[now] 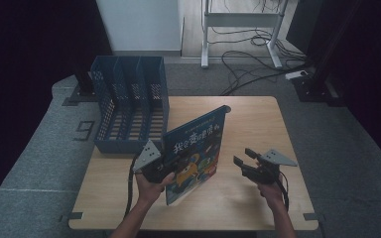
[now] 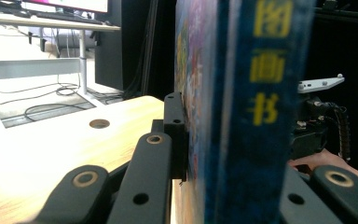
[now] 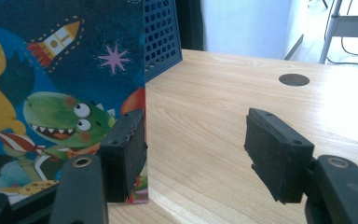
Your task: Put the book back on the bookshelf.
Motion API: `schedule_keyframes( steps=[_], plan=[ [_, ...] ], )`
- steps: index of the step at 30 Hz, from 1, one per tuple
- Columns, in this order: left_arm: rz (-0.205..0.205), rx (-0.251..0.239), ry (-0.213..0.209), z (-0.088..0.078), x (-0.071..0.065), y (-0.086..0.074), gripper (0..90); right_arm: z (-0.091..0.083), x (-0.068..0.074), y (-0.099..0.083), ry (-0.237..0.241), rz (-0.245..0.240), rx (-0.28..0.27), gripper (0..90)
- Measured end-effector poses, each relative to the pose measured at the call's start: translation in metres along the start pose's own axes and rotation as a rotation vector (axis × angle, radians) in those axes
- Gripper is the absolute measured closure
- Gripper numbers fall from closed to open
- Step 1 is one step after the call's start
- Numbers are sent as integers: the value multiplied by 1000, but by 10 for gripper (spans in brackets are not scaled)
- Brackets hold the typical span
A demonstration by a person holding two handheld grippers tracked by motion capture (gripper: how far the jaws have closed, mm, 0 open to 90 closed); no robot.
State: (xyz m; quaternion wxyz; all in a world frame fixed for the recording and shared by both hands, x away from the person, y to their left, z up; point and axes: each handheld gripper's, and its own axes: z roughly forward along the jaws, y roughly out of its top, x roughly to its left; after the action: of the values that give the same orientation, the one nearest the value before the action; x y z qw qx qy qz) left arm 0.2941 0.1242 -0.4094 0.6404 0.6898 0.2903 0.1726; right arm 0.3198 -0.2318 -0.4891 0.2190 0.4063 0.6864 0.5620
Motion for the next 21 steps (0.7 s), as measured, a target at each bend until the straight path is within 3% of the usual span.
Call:
schedule_keyframes(
  steps=[21],
  plan=[
    [23, -7, 14, -10, 2, 6, 821, -2, -3, -2, -13, 7, 3, 385]
  ],
)
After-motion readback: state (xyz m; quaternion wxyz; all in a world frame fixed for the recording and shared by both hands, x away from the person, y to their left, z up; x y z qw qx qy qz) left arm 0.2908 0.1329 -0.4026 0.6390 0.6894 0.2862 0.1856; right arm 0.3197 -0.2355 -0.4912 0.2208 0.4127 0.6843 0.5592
